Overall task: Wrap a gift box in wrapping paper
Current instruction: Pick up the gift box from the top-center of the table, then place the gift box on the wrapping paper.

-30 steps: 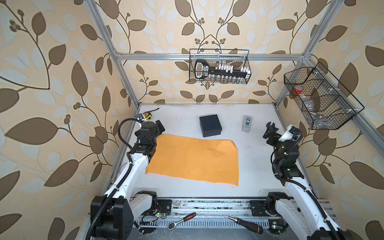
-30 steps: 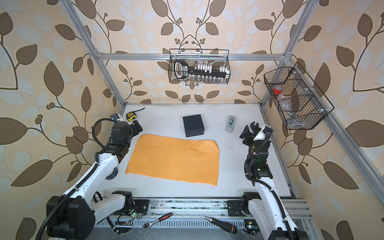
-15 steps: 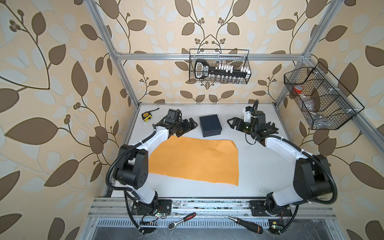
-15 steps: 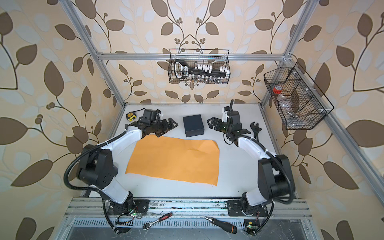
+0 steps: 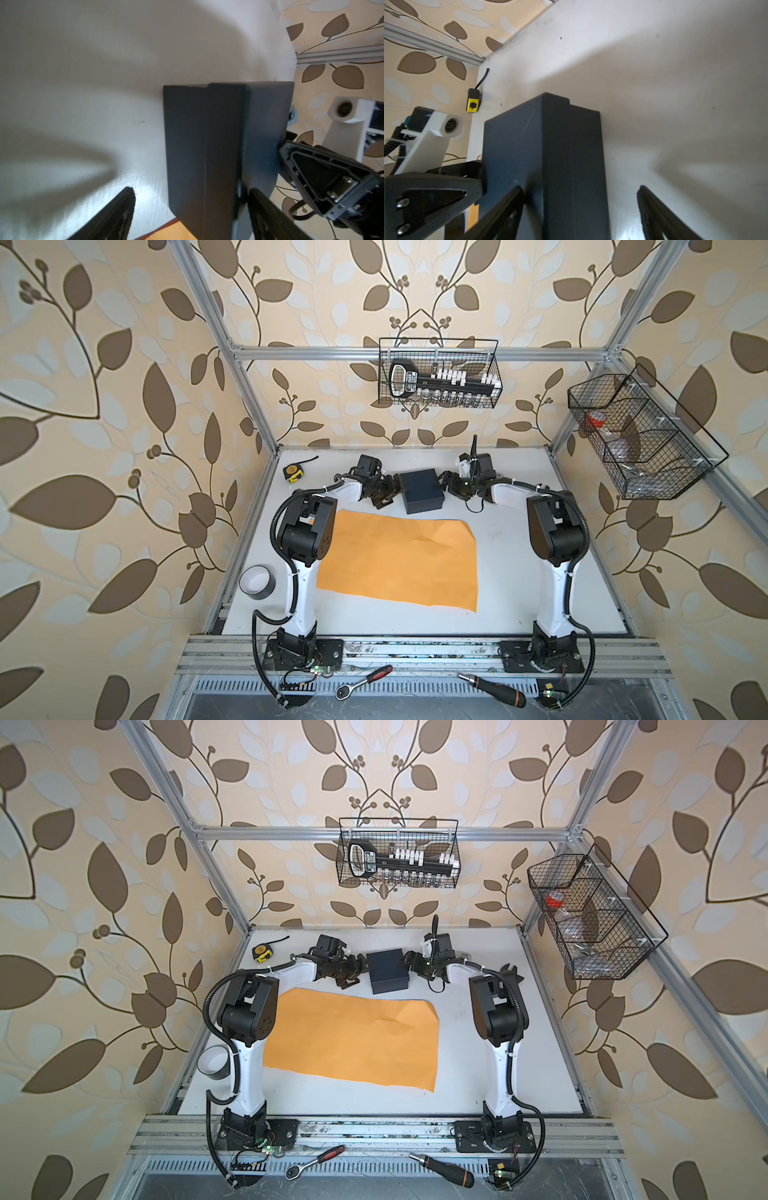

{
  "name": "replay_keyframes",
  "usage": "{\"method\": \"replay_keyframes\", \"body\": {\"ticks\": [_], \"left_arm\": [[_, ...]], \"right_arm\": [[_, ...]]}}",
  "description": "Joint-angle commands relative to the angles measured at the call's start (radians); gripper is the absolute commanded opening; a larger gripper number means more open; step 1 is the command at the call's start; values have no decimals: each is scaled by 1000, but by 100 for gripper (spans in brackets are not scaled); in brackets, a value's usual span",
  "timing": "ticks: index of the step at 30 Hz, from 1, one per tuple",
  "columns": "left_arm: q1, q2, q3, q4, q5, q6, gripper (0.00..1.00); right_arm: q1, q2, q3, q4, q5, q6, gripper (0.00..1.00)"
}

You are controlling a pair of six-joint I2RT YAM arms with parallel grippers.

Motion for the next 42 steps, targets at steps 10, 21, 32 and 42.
{"method": "replay_keyframes", "body": {"ticks": [10, 21, 32, 42], "left_arm": [[-30, 49, 119, -22, 83, 17, 69], [-31, -119, 67, -103, 96, 37, 65], [-30, -392, -192, -186, 57, 31, 65], [-29, -773, -530, -304, -78, 72, 67]], "right_arm": [[62, -10, -72, 76, -43, 85, 73], [145, -213, -144, 51, -7, 110, 67], [297, -459, -348, 56, 114, 164, 67], [535, -571, -517, 122, 270, 231, 67]]}}
